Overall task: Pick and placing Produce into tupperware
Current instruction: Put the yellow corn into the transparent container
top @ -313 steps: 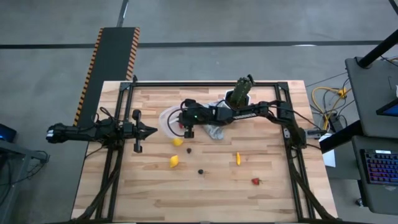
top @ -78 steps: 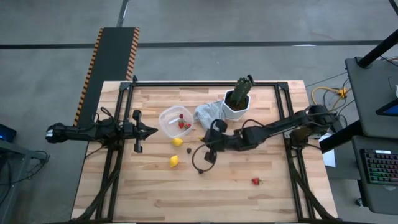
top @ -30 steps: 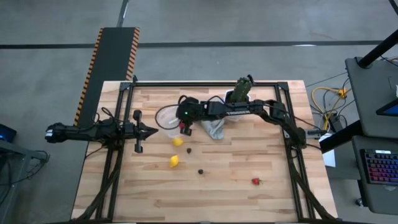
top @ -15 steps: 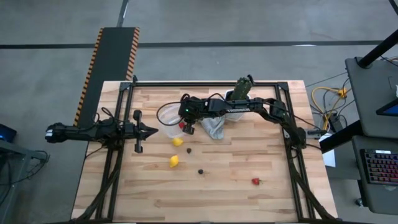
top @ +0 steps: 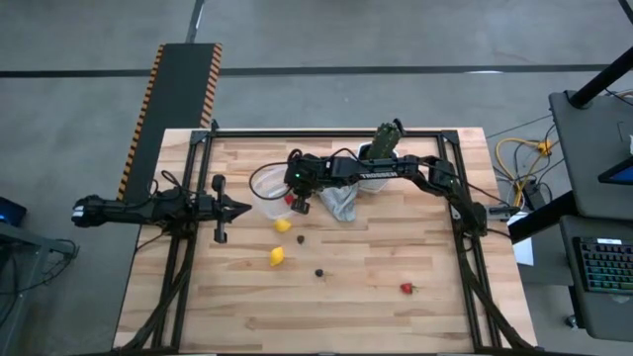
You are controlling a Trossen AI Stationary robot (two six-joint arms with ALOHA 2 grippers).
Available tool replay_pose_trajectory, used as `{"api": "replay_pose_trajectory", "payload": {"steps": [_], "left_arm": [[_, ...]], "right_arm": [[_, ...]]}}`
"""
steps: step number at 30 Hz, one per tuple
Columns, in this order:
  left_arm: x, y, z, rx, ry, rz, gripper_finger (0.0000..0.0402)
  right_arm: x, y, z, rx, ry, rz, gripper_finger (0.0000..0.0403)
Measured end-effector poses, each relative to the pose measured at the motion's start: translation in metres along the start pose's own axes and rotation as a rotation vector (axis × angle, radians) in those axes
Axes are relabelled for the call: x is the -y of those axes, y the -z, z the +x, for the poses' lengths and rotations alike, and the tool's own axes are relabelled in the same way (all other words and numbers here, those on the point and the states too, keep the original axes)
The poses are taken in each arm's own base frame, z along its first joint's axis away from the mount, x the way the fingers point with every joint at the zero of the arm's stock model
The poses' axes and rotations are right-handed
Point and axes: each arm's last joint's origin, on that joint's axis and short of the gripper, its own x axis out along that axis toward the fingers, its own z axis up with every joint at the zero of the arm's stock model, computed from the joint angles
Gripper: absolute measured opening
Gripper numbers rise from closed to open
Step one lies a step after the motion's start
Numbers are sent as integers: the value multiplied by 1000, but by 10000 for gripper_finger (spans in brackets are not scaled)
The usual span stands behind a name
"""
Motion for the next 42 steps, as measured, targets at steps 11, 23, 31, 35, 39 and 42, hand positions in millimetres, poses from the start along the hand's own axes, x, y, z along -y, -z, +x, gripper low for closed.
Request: {"api": "replay_pose_trajectory", "payload": {"steps": [11,23,31,35,39,42], "left_arm": [[0,0,0,0,0,0,0],[0,0,0,0,0,0,0],[0,0,0,-1,0,0,0],[0,0,0,-1,0,0,0],[0,0,0,-1,0,0,0],[0,0,0,-1,0,0,0]], "right_arm": [[0,0,0,0,0,17,63],[0,0,0,0,-4,17,86],[-1,0,0,0,-11,15,118],[-3,0,0,1,-14,4,141],[-9,0,-1,3,-22,-10,161],[-11,-1,-2,7,-24,-14,171]]}}
